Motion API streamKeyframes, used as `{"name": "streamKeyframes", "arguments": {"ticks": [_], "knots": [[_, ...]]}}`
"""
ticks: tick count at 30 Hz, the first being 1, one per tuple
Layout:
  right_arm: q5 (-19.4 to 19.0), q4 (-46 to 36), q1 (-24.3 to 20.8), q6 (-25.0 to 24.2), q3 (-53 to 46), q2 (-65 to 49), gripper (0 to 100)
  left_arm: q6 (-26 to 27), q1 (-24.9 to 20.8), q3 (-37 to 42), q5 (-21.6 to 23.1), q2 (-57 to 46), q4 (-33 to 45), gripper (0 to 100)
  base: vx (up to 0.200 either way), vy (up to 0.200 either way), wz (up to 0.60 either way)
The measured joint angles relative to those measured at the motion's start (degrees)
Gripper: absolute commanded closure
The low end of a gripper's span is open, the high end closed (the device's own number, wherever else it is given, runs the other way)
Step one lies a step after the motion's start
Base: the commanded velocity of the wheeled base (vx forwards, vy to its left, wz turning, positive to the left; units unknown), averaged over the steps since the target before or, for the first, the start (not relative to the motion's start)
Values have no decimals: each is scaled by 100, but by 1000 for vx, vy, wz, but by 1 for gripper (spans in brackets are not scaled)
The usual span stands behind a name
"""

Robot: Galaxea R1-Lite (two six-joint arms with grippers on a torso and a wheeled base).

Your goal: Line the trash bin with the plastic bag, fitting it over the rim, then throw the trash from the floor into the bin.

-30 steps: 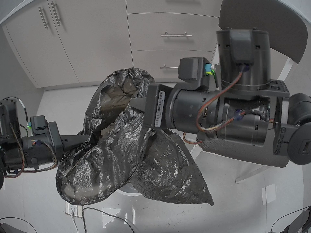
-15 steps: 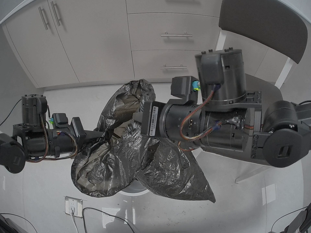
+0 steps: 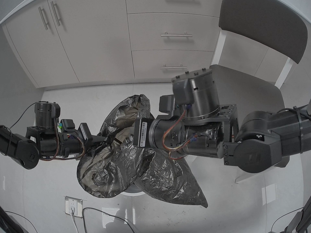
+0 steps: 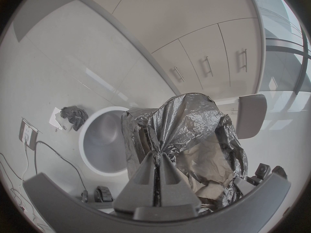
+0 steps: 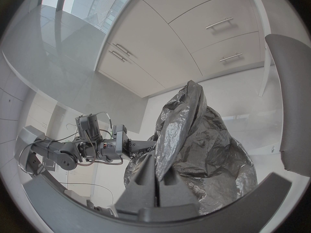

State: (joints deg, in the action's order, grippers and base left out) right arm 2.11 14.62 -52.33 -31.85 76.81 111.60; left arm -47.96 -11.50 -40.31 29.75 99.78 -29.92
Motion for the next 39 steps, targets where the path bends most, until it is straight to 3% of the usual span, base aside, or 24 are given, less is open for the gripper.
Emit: {"name": "streamKeyframes", "arguments": {"ticks": [5,11,27,33,39], "knots": [[5,-132,9,44,260,289,100,458,378,-202,-22,380,-7,100,0,0,0],[18,-384,7,396,535,546,100,581,686,-425,-2,788,-20,100,0,0,0],[87,-469,20,569,1241,1410,100,589,786,-751,13,1648,-479,100,0,0,0],[158,-586,60,734,1470,1758,100,1065,791,-940,9,1891,-413,100,0,0,0],[191,-674,72,833,1604,1949,100,1137,819,-1125,2,2120,-389,100,0,0,0]]}}
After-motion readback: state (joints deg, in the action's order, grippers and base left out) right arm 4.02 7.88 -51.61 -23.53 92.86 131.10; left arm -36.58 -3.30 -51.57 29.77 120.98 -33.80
